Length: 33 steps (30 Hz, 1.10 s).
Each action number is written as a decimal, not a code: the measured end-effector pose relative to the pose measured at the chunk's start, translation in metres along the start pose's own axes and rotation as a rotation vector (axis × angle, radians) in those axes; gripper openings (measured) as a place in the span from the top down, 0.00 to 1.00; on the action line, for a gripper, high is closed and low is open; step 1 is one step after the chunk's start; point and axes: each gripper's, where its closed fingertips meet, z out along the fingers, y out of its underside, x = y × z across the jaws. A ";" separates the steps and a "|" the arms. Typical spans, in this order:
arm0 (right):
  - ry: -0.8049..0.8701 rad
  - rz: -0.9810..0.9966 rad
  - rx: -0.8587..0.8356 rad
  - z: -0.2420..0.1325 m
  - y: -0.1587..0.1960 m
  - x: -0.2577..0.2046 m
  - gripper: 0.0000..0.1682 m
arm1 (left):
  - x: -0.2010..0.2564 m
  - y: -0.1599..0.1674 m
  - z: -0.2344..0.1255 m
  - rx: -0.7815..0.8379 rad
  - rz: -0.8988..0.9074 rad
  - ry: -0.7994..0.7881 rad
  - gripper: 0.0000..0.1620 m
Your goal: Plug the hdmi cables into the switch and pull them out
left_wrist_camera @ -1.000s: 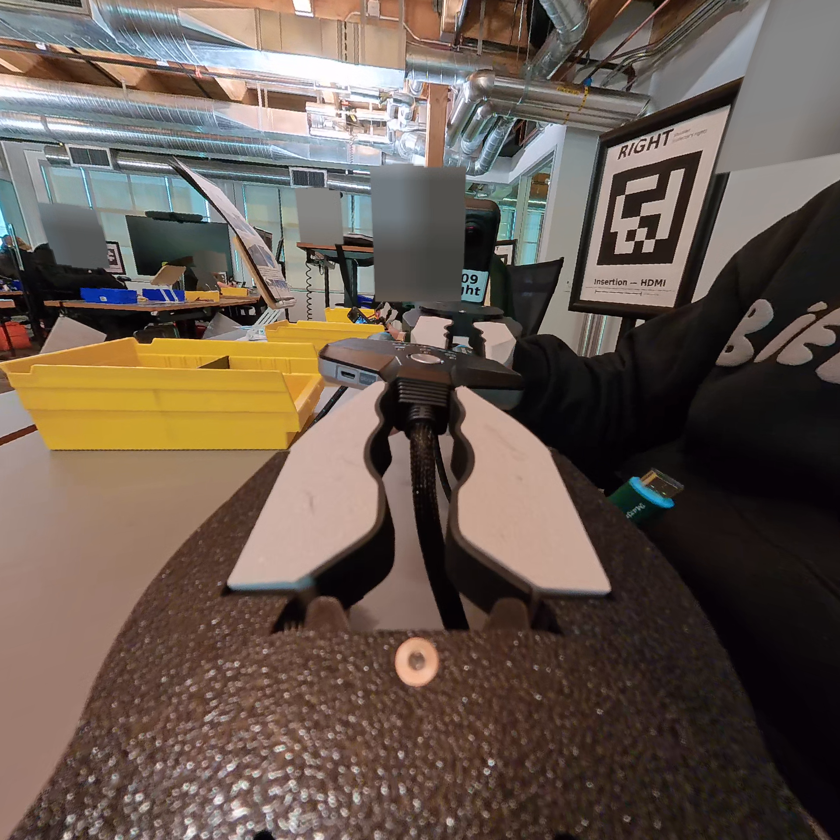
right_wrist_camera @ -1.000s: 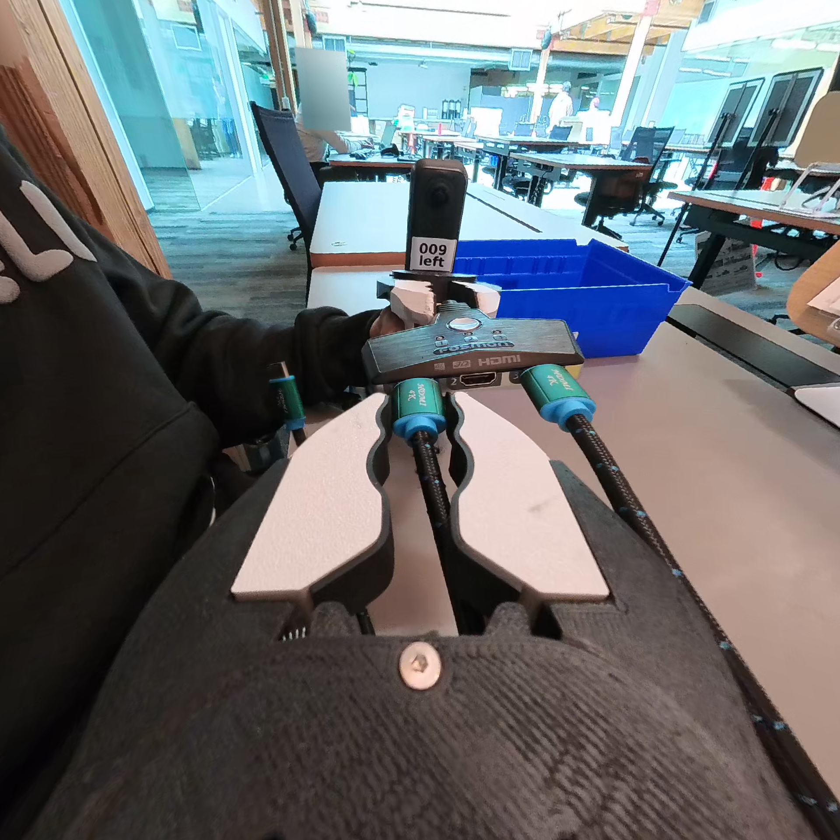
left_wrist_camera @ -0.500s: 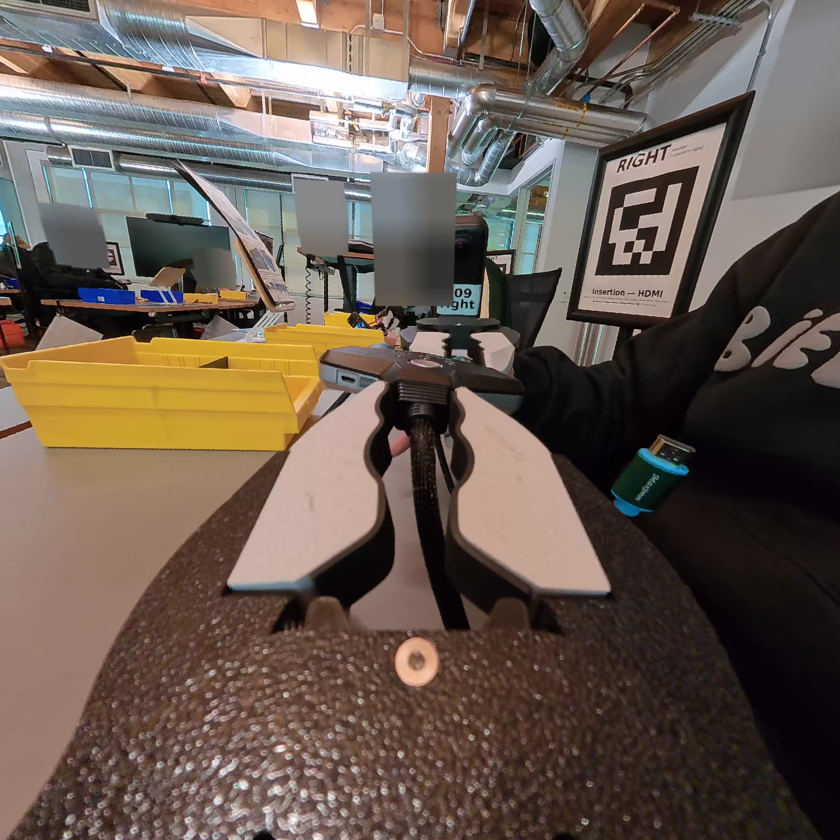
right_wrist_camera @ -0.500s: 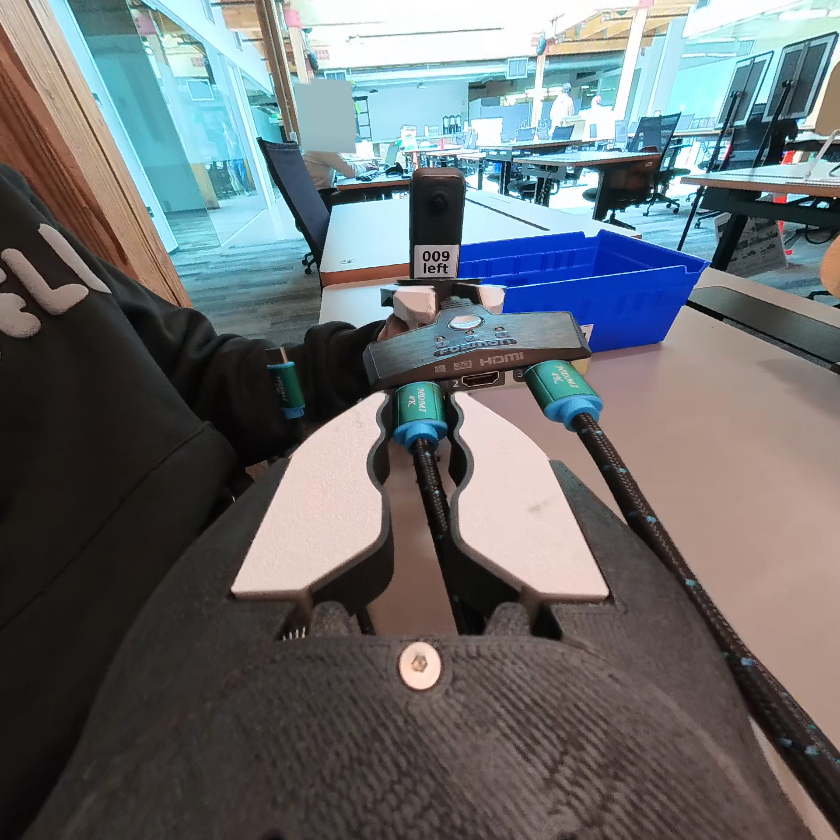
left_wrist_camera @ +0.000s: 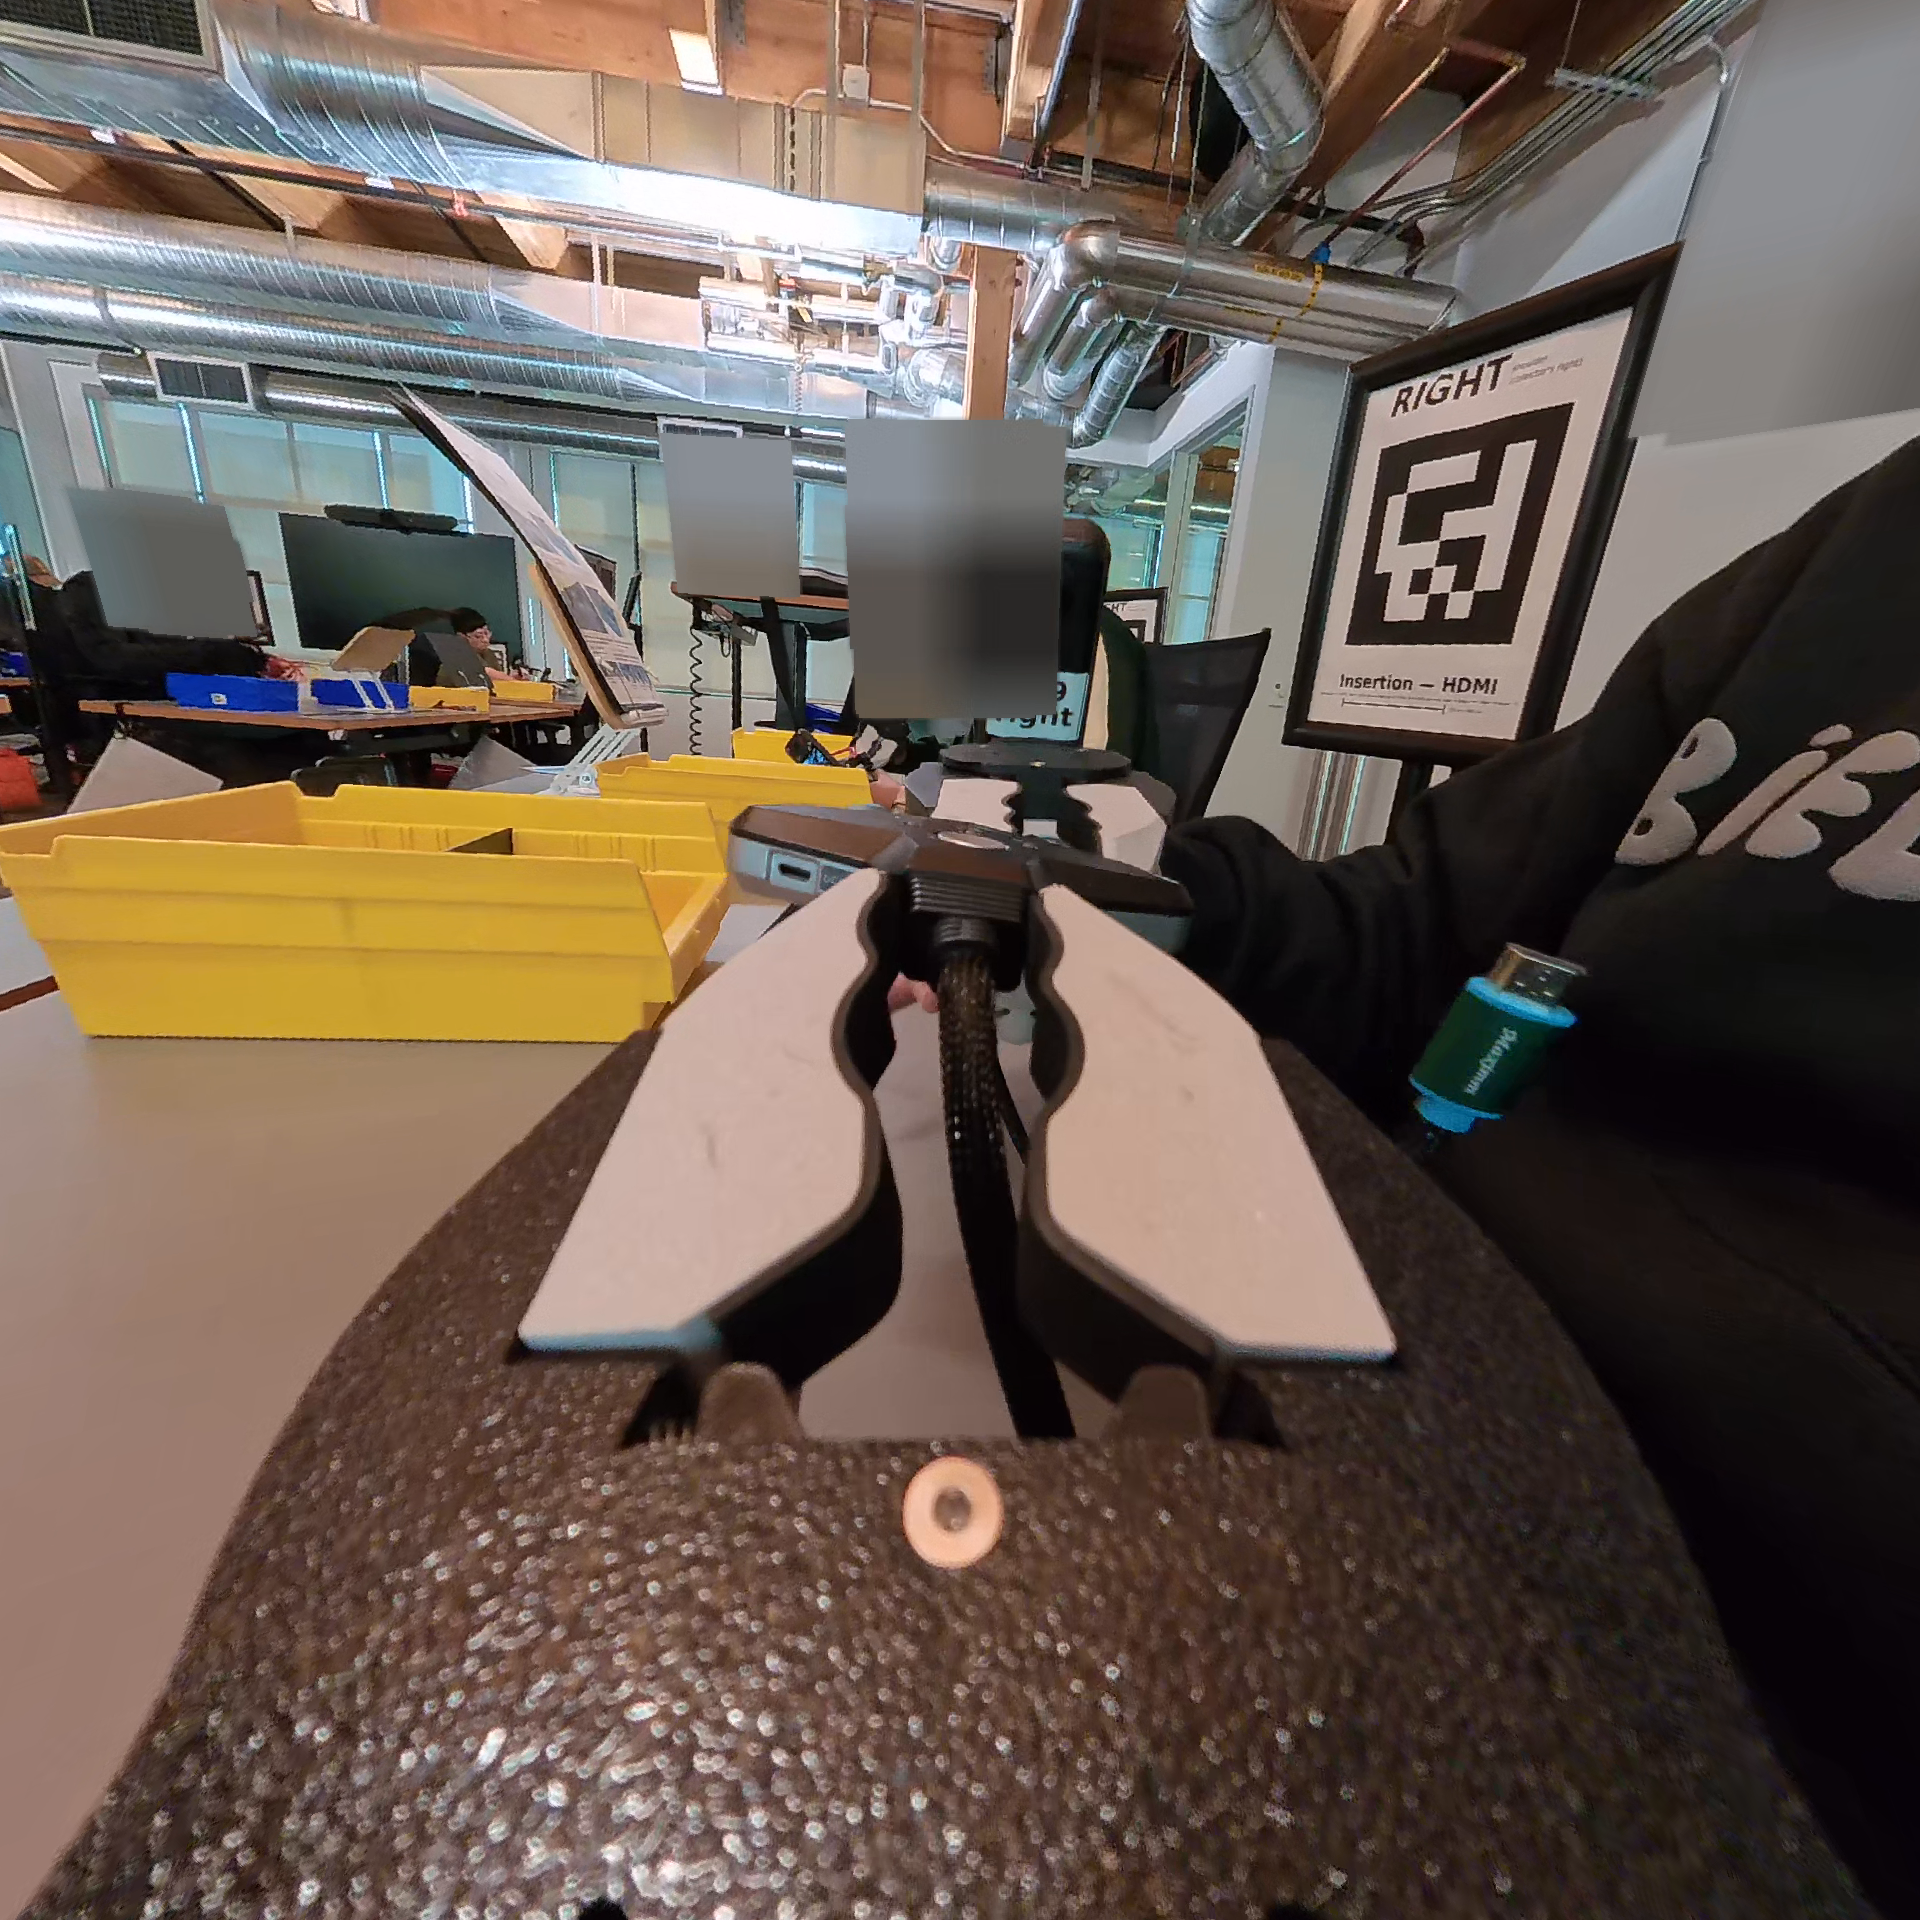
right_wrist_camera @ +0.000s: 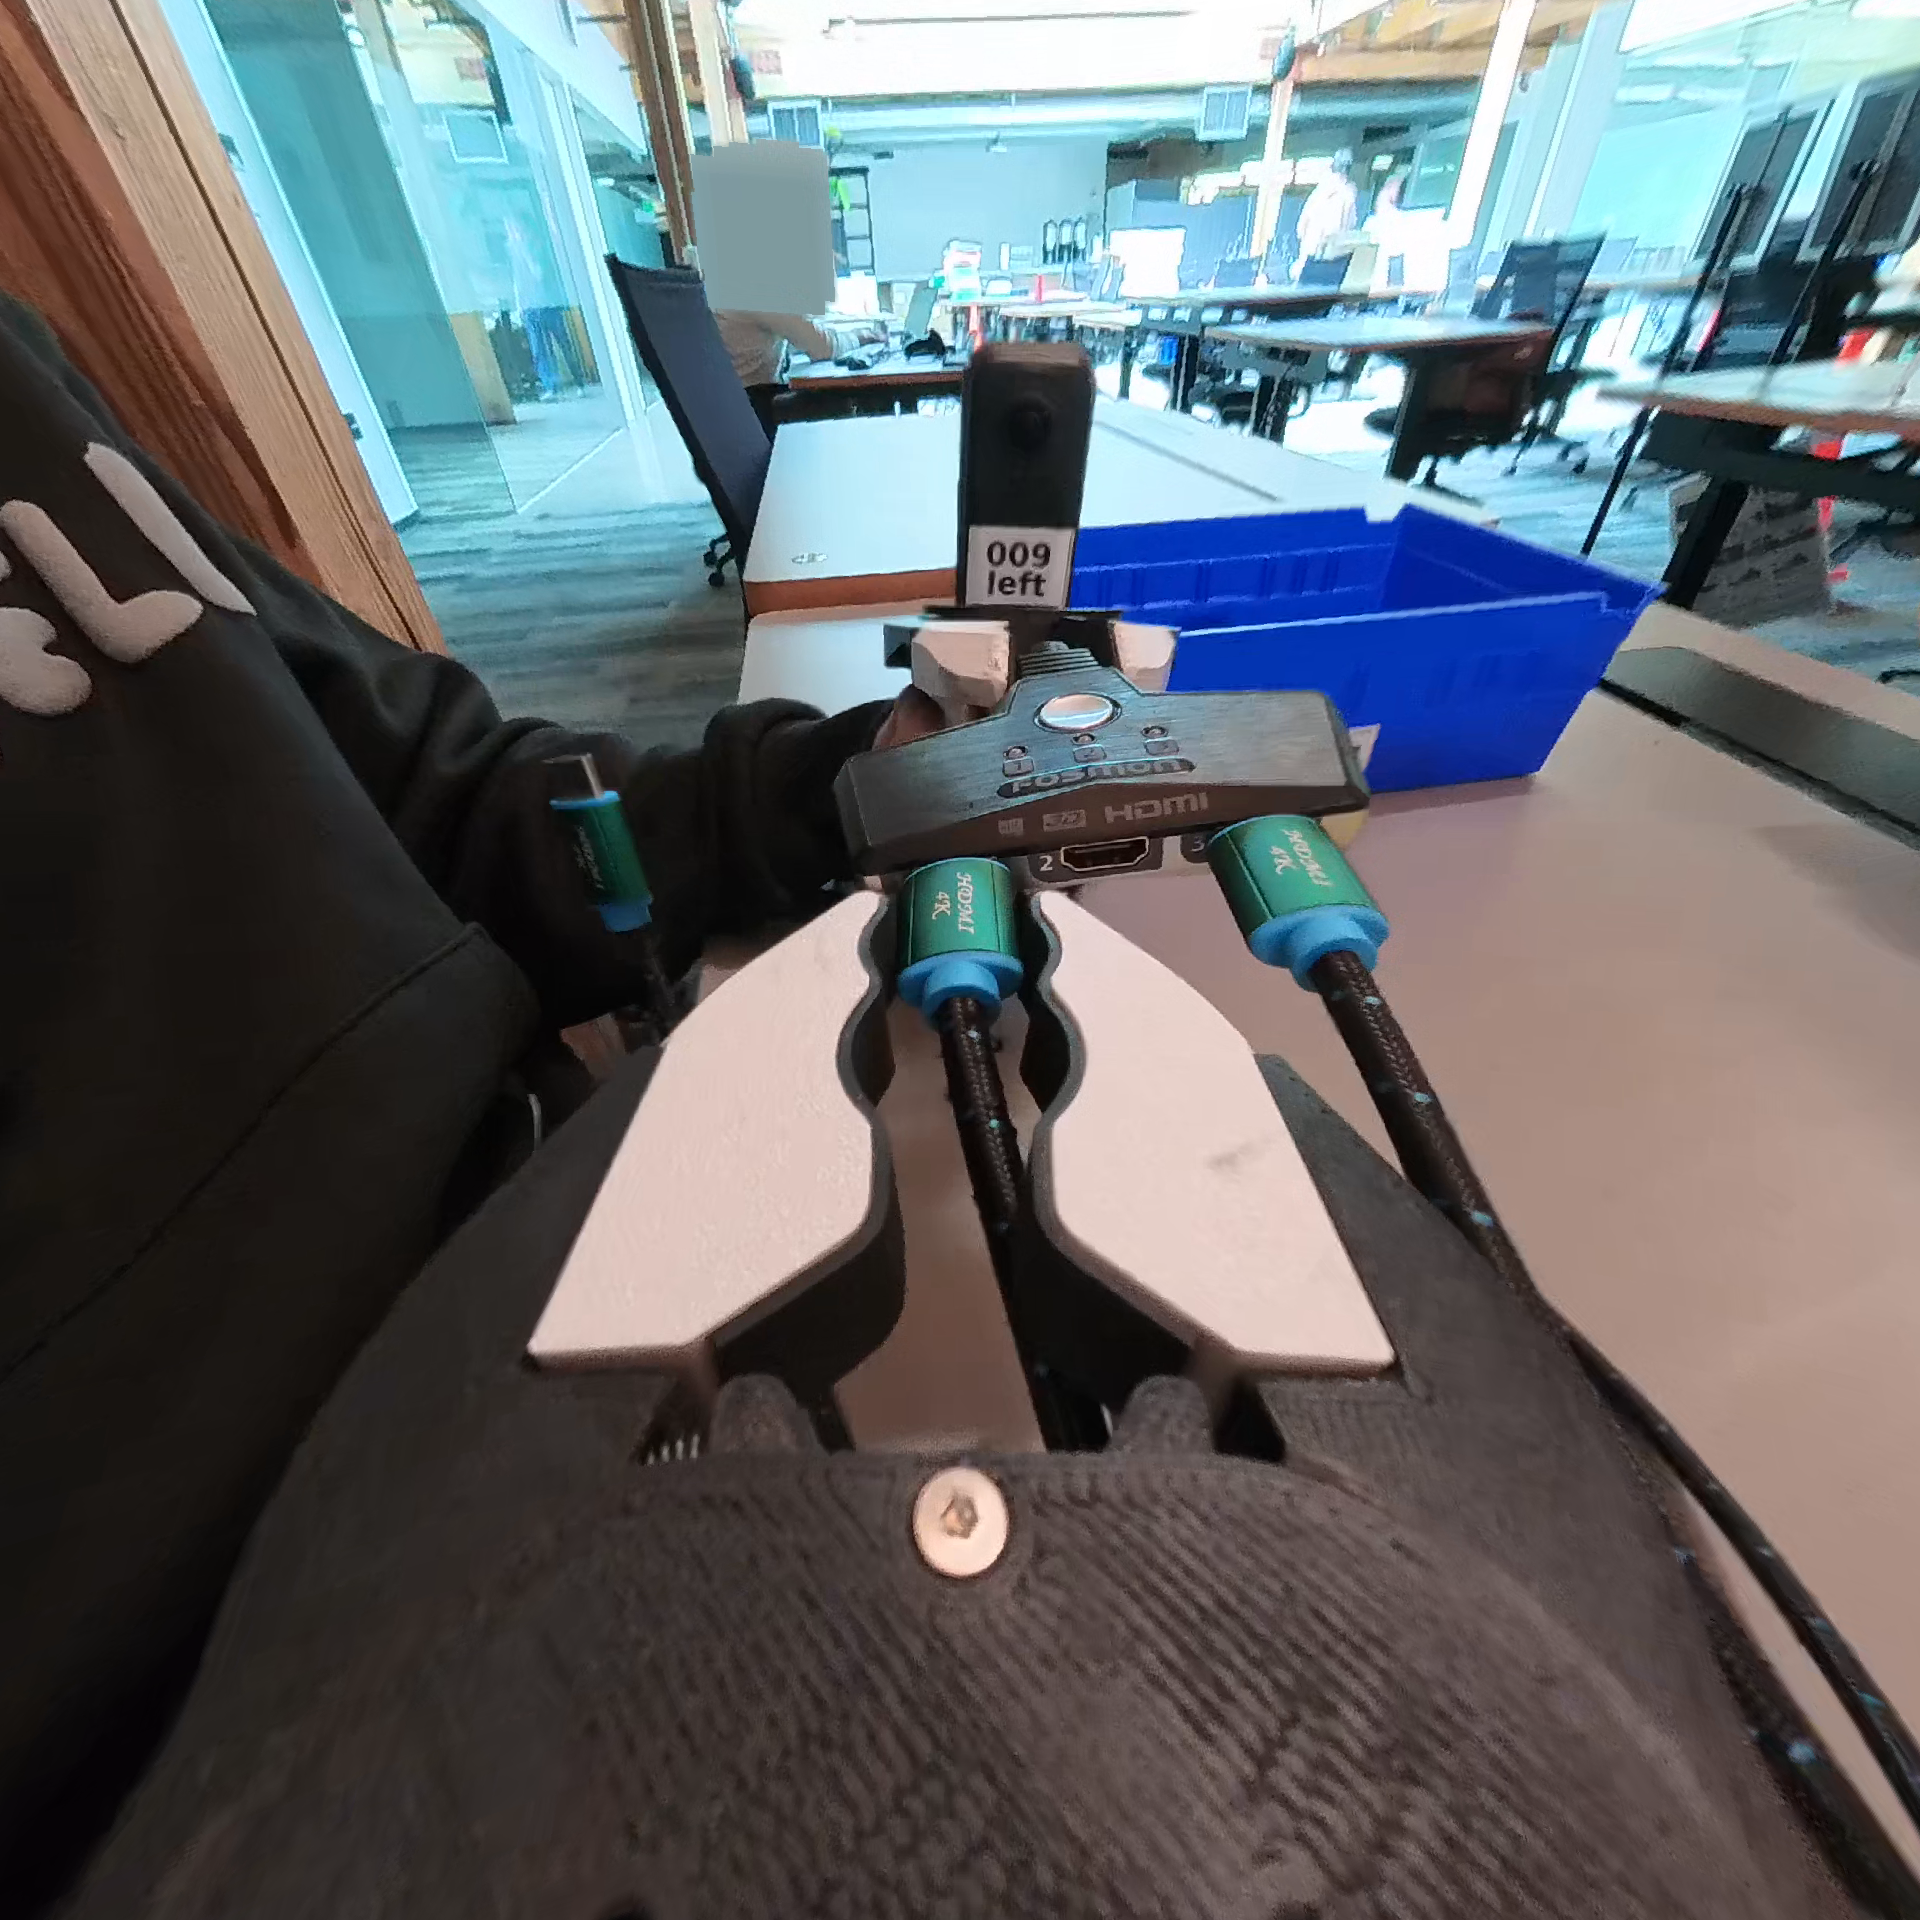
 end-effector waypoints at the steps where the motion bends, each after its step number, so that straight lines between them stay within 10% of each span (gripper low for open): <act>1: -0.012 0.017 -0.008 0.000 -0.001 -0.002 0.87 | 0.001 -0.001 0.000 0.005 0.005 0.004 0.86; 33: 0.017 -0.161 0.069 -0.001 -0.017 -0.013 0.87 | 0.012 -0.005 0.001 0.000 0.041 0.059 0.86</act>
